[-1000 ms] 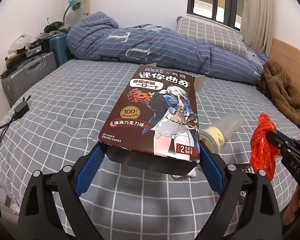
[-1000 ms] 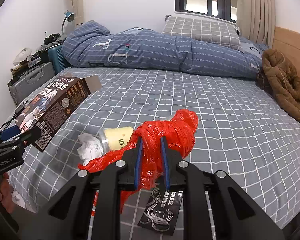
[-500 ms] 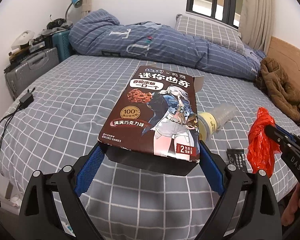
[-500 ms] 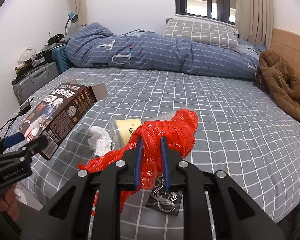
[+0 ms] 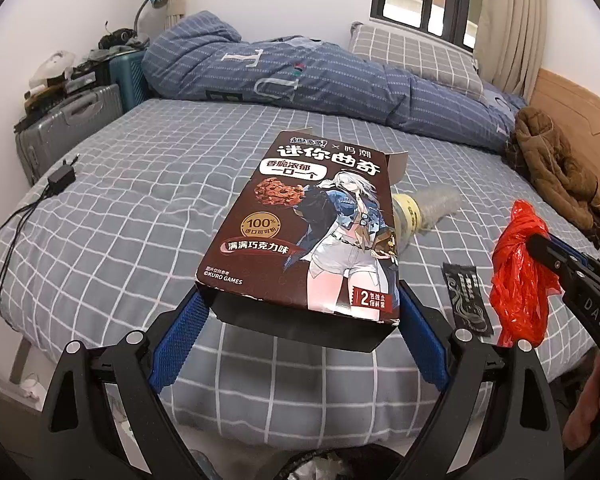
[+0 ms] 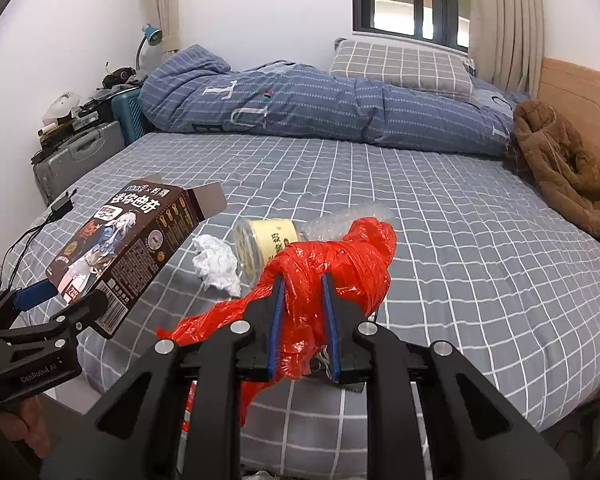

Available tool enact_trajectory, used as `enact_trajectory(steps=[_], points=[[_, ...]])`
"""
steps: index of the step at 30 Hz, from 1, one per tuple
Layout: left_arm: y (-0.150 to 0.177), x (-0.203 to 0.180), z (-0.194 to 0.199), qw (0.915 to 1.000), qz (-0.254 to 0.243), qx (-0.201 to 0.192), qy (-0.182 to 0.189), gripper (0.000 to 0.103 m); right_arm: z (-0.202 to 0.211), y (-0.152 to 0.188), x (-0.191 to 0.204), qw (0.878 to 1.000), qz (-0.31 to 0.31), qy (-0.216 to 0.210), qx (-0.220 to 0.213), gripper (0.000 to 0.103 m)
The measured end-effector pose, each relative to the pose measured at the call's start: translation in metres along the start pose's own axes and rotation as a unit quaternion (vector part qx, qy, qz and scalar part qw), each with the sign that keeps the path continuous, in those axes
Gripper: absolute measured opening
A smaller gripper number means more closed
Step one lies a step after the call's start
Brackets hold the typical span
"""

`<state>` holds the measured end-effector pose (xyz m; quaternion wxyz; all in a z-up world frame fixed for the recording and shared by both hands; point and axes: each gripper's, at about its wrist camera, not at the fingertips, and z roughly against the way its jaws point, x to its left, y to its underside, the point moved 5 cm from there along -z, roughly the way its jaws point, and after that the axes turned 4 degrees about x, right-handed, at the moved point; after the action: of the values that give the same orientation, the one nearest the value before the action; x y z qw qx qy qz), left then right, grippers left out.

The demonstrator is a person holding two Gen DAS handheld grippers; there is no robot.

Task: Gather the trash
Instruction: 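Lift the cookie box and red bag with both tools off the bed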

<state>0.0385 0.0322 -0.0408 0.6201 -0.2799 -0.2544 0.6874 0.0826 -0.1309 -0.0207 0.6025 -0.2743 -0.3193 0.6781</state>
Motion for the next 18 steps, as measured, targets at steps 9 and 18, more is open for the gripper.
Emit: enact_trajectory(steps=[9,18], points=[[0.019,-0.003,0.023,1.0000,-0.005,-0.001,0.005,0.089,0.019,0.020,0.008,1.000,0.006,0.002,0.004,0.018],[0.039,0.000,0.046,0.9999,-0.001,0.001,0.012,0.089,0.042,0.042,0.013,1.000,0.006,0.001,0.006,0.018]])
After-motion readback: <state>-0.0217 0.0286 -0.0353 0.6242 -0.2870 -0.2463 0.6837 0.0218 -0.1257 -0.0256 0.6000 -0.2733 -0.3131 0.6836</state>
